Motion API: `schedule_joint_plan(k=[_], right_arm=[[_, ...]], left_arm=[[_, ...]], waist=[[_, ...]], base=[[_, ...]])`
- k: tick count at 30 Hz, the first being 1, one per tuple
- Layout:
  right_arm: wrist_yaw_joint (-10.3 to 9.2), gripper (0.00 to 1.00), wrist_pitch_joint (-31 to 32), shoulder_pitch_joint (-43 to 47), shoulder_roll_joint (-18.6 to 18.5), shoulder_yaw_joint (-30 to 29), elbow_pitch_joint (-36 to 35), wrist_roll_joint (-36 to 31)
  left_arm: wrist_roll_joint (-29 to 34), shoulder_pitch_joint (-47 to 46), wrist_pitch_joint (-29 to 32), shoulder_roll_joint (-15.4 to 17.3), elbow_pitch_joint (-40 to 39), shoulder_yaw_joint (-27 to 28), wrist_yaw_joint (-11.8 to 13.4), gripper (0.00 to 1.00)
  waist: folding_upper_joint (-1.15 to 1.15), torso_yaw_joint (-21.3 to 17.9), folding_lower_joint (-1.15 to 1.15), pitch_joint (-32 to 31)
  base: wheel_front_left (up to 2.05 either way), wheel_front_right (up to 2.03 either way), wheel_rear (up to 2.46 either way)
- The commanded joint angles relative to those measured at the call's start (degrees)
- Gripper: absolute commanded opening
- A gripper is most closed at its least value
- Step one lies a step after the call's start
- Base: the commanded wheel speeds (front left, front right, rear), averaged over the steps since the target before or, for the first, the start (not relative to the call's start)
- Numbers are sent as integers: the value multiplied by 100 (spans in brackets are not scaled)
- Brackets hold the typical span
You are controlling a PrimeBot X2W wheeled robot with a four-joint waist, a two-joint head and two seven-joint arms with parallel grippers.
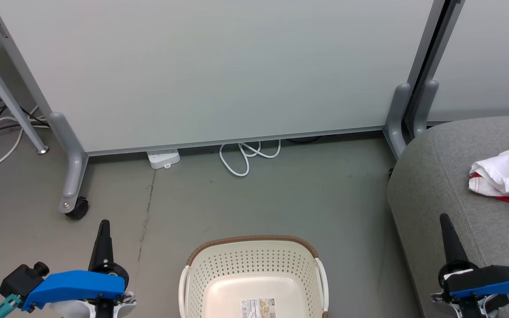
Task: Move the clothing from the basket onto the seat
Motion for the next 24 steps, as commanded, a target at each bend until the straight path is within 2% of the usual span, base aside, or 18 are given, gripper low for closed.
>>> schedule_joint_plan(k=[1, 24], right_arm=[[2, 0, 38, -153, 1, -13, -80, 161], [2, 0, 381, -175, 23, -52, -150, 1508]], left_arm=[[-159, -134, 32, 5, -80, 38, -31, 0], [-1491, -169, 370, 0, -166, 180, -49, 0]], waist=[[0, -4, 0, 1], [0, -71, 0, 12]], base=[[0, 0, 0], [0, 0, 0]])
